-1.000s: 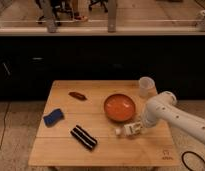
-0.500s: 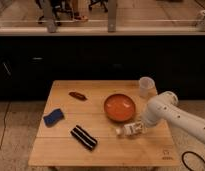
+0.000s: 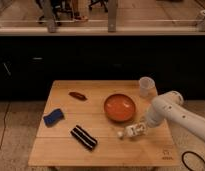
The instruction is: Place the bottle in the ceramic bowl
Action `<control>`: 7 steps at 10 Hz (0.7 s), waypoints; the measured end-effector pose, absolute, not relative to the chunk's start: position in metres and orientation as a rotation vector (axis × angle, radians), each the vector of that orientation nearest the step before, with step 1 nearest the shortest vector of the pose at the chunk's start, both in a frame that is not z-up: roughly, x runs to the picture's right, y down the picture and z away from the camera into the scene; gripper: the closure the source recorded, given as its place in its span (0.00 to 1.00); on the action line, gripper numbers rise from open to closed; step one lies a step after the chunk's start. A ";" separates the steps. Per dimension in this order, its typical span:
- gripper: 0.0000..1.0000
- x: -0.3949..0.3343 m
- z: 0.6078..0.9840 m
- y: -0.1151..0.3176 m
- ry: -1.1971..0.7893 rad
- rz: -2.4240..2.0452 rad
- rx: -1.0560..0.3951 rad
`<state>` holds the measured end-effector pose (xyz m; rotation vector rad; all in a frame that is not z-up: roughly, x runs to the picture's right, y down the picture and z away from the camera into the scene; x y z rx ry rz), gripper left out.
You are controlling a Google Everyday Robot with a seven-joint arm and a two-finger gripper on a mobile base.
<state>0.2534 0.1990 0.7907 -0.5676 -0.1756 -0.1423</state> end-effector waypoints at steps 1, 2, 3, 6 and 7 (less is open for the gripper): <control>1.00 0.253 0.787 0.197 -0.183 -0.140 -0.563; 1.00 0.254 0.782 0.193 -0.192 -0.136 -0.555; 1.00 0.254 0.778 0.191 -0.200 -0.133 -0.552; 1.00 0.255 0.756 0.177 -0.239 -0.117 -0.531; 1.00 0.255 0.750 0.173 -0.251 -0.114 -0.524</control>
